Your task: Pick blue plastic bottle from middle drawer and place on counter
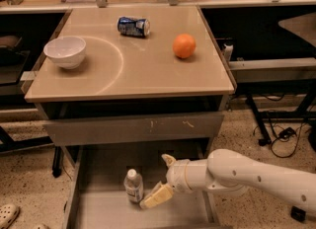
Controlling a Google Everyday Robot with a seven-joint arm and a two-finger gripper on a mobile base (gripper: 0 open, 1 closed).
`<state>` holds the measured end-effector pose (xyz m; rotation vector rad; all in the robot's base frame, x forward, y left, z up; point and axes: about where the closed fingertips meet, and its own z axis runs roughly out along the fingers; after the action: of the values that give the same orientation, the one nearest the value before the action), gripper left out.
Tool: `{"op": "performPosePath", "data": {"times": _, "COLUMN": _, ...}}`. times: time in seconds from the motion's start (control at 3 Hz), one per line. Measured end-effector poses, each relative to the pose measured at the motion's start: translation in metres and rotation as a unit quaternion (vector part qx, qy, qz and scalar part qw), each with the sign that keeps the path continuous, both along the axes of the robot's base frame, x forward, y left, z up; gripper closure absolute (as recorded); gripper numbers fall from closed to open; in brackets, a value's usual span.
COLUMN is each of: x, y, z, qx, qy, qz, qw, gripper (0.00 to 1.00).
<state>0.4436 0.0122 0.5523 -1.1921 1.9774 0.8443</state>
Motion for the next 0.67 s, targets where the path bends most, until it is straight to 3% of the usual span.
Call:
{"op": "performPosePath", "data": {"times": 0.33, "x": 0.0074, "y": 0.0315, "z": -0.0227, "qx": 0.031, "qy": -0.007, "qz": 0.017, "qw": 0.9993, "gripper": 0.0}}
{"op": "performPosePath", "data": {"times": 0.67, "x": 0.0074, "y": 0.0316, "z": -0.0228, "qx": 0.032, "qy": -0.007, "qz": 0.017, "qw": 0.9993, "gripper": 0.0}}
